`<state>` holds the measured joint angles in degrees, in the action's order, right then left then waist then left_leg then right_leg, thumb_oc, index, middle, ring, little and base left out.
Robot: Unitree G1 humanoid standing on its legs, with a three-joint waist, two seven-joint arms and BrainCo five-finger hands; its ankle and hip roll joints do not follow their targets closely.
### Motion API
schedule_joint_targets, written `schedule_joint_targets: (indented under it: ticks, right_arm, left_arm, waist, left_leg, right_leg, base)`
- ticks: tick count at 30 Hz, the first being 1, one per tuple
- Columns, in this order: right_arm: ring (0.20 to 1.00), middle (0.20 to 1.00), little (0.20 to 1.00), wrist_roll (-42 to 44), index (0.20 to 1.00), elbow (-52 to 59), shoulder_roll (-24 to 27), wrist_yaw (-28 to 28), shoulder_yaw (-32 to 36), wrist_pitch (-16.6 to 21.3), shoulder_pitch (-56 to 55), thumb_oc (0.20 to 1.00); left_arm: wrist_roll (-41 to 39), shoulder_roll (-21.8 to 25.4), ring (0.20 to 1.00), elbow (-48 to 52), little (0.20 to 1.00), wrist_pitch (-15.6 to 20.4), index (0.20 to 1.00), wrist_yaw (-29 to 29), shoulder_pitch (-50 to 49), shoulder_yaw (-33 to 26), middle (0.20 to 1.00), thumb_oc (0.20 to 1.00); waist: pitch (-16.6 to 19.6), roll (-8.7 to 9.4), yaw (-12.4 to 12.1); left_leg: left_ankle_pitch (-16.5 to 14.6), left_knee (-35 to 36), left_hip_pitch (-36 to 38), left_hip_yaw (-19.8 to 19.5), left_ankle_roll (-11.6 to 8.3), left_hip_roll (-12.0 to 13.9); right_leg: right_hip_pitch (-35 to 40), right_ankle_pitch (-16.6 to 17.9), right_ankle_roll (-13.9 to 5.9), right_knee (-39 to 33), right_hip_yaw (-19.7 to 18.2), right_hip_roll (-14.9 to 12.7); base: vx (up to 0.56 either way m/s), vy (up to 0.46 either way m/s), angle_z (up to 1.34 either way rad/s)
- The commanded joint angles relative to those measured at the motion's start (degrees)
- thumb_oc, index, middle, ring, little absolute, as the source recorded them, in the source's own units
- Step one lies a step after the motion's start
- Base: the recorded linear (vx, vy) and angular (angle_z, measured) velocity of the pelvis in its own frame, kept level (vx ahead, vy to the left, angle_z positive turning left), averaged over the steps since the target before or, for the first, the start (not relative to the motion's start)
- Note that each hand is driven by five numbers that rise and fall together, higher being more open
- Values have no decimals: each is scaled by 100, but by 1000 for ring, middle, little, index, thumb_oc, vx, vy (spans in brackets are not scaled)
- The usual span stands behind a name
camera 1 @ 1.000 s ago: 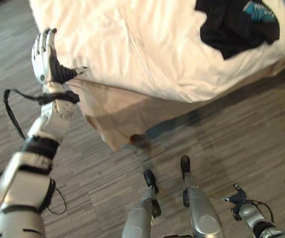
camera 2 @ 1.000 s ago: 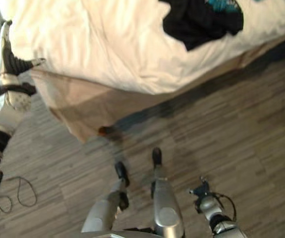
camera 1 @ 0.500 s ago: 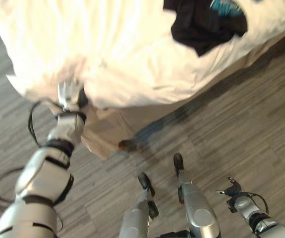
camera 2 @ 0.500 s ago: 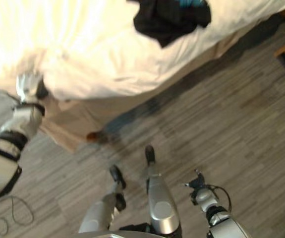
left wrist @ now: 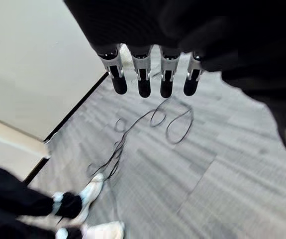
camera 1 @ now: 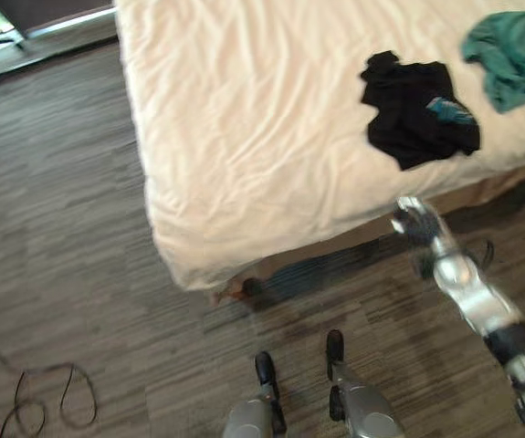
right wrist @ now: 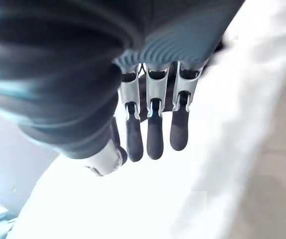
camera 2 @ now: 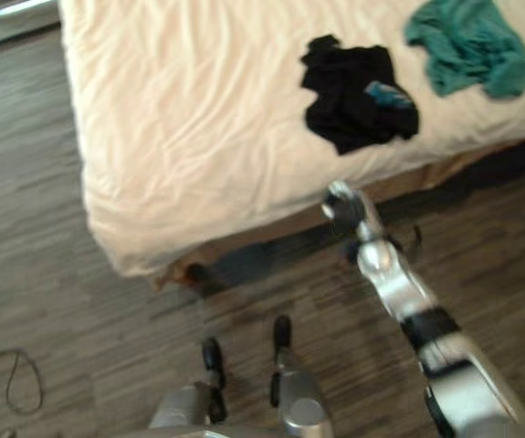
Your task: Tidy up the quilt and then pick up the clothes from the bed and put them into the laundry hamper.
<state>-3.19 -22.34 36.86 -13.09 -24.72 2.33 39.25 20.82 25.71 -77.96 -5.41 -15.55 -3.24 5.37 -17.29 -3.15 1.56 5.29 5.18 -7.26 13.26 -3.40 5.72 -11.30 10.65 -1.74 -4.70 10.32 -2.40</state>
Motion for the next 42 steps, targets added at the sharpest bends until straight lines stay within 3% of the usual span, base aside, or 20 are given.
schedule_joint_targets:
  ticks: [1, 2, 4, 5, 7, 13, 17, 18, 19, 20, 22, 23, 27, 28, 29, 31, 32, 36, 39, 42]
  right_arm:
    - [200, 200, 200, 334, 200, -777, -206, -205, -531, 376, 2138, 200]
    - [200, 200, 200, 394, 200, -1622, -557, -257, -911, 360, 3090, 200]
    - [200, 200, 200, 364, 200, -1955, -706, -276, -1041, 336, 3358, 200]
    - [200, 200, 200, 367, 200, -2607, -976, -310, -1249, 253, 3688, 200]
    - [200, 200, 200, 653, 200, -3048, -1234, -314, -1138, 180, 3530, 200]
    - [200, 200, 200, 825, 200, -3629, -1885, 202, -1271, -34, 2691, 200]
    - [200, 200, 200, 784, 200, -3092, -2391, 879, -1750, -99, 1738, 200]
    - [200, 200, 200, 778, 200, -2519, -2360, 1066, -1973, -42, 1544, 200]
    - [200, 200, 200, 1162, 200, -1017, -2120, 1501, -2307, 119, 1165, 200]
    - [200, 200, 200, 1165, 200, -1003, -2110, 1503, -2307, 111, 1162, 200]
    - [200, 200, 200, 1920, 200, 479, -1695, 1757, -2257, 394, 1042, 200]
    - [200, 200, 200, 2217, 200, 1503, -1100, 1650, -1890, 825, 1222, 200]
    - [200, 200, 200, 2285, 200, 2016, -549, 1279, -1274, 1143, 1449, 200]
    - [200, 200, 200, 1910, 200, 1726, -286, 802, -903, 1177, 1661, 200]
    - [200, 200, 200, 1907, 200, 1725, -286, 799, -903, 1177, 1667, 200]
    - [200, 200, 200, 1440, 200, -248, -247, 203, -824, 887, 2332, 200]
    - [200, 200, 200, 1442, 200, -266, -253, 201, -835, 898, 2352, 200]
    - [200, 200, 200, 1237, 200, -4111, -865, 70, -526, 6, 2703, 200]
    - [200, 200, 200, 1182, 200, -4686, -894, 66, -230, -214, 2411, 200]
    - [200, 200, 200, 1116, 200, -4878, -878, 139, 341, -348, 1222, 200]
  left_arm:
    - [-122, 242, 1000, 280, 1000, 252, 1000, -173, 1010, 794, 1000, 1000]
    - [51, 81, 1000, 451, 1000, 362, 1000, -167, 1381, 1534, 1000, 1000]
    - [43, -1, 1000, 544, 1000, 403, 1000, -196, 1565, 1764, 1000, 1000]
    - [-55, -162, 1000, 943, 1000, 543, 1000, -291, 2067, 2316, 1000, 1000]
    - [-215, -347, 1000, 1350, 1000, 648, 1000, -386, 2440, 2709, 1000, 1000]
    - [-167, -461, 1000, 2381, 1000, 827, 1000, -435, 2706, 3247, 1000, 1000]
    - [4, -471, 1000, 2255, 1000, 793, 1000, -438, 2508, 3178, 1000, 1000]
    - [-14, -451, 1000, 2227, 1000, 777, 1000, -435, 2445, 3099, 1000, 1000]
    - [-40, -418, 1000, 2118, 1000, 736, 1000, -451, 2320, 2892, 1000, 1000]
    - [-39, -422, 1000, 2118, 1000, 736, 1000, -451, 2322, 2892, 1000, 1000]
    - [-10, -415, 1000, 1970, 1000, 705, 1000, -464, 2186, 2710, 1000, 1000]
    - [197, -425, 1000, 1665, 1000, 632, 1000, -401, 2047, 2568, 1000, 1000]
    - [196, -415, 1000, 1242, 1000, 535, 1000, -327, 1994, 2306, 1000, 1000]
    - [146, -410, 1000, 1027, 1000, 457, 1000, -254, 1975, 2126, 1000, 1000]
    - [146, -410, 1000, 1024, 1000, 458, 1000, -254, 1983, 2125, 1000, 1000]
    - [148, -390, 1000, 937, 1000, 481, 1000, -205, 2068, 2222, 1000, 1000]
    - [148, -391, 1000, 935, 1000, 481, 1000, -204, 2074, 2215, 1000, 1000]
    - [-115, -447, 1000, 1030, 1000, 550, 1000, -183, 2376, 2545, 1000, 1000]
    - [-267, -470, 1000, 1163, 1000, 597, 1000, -176, 2405, 2592, 1000, 1000]
    - [-386, -487, 1000, 1500, 1000, 621, 1000, -130, 2319, 2484, 1000, 1000]
  waist:
    - [-582, 379, -326]
    - [-682, 338, -467]
    - [-694, 327, -506]
    - [-845, 256, -608]
    - [-971, 143, -674]
    - [-1056, -82, -796]
    - [-1016, -18, -735]
    - [-1017, 14, -719]
    - [-971, 128, -625]
    - [-960, 127, -621]
    - [-932, 236, -500]
    - [-899, 336, -358]
    - [-830, 423, -240]
    - [-783, 434, -191]
    - [-775, 439, -197]
    - [-763, 400, -252]
    - [-760, 403, -246]
    - [-816, 119, -367]
    - [-853, 47, -351]
    - [-876, 8, -252]
  left_leg:
    - [-273, -18, 102, -151, -289, 86]
    - [-184, -18, -126, -268, -321, 82]
    - [-137, -18, -239, -312, -337, 87]
    - [-51, -18, -461, -445, -369, 73]
    - [18, -18, -662, -559, -405, 54]
    - [109, -18, -978, -792, -461, -4]
    - [70, -18, -890, -786, -440, -25]
    - [43, -18, -843, -774, -442, -19]
    - [-4, -18, -751, -733, -432, -13]
    - [10, -18, -771, -736, -428, -18]
    - [-53, -18, -659, -665, -417, 1]
    - [-155, -18, -522, -569, -410, 18]
    - [-214, -18, -451, -428, -387, 33]
    - [-255, -18, -373, -349, -373, 42]
    - [-243, -18, -391, -342, -370, 38]
    - [-272, -18, -294, -309, -332, 8]
    - [-261, -18, -311, -308, -330, 5]
    - [-439, -432, -376, -364, -228, -97]
    - [-558, -736, -492, -399, -195, -137]
    - [-722, -1071, -593, -444, -145, -169]
  right_leg:
    - [-142, -778, -758, 320, -255, -513]
    - [-280, -741, -754, 311, -177, -527]
    - [-345, -713, -755, 286, -128, -535]
    - [-440, -667, -766, 247, -18, -549]
    - [-510, -626, -791, 193, 128, -572]
    - [-564, -610, -810, 108, 423, -642]
    - [-470, -628, -791, 119, 415, -680]
    - [-431, -644, -792, 128, 400, -680]
    - [-381, -671, -790, 161, 358, -688]
    - [-397, -658, -789, 157, 361, -693]
    - [-364, -689, -790, 195, 291, -689]
    - [-320, -739, -794, 233, 207, -677]
    - [-363, -729, -818, 246, 108, -680]
    - [-357, -751, -821, 270, 38, -663]
    - [-378, -739, -819, 269, 29, -666]
    - [-371, -820, -799, 385, -46, -670]
    - [-387, -809, -798, 383, -48, -673]
    - [-448, -1037, -741, 835, -91, -805]
    - [-482, -1133, -718, 1043, -93, -860]
    - [-519, -1244, -730, 1292, -55, -917]
  base:
    - [-179, -26, 58]
    - [-151, -18, 57]
    - [-91, -43, 55]
    - [-89, -58, 42]
    - [-101, -67, 42]
    - [-44, -36, 41]
    - [45, 40, 6]
    - [75, 49, -4]
    - [59, 35, -8]
    - [60, 39, -8]
    - [48, 65, -5]
    - [50, 98, -5]
    - [25, 60, -28]
    - [28, 52, -50]
    - [34, 14, -22]
    - [5, -35, -28]
    - [-8, -20, -27]
    - [-7, 1, -1]
    - [-4, 17, 4]
    - [15, 54, 18]
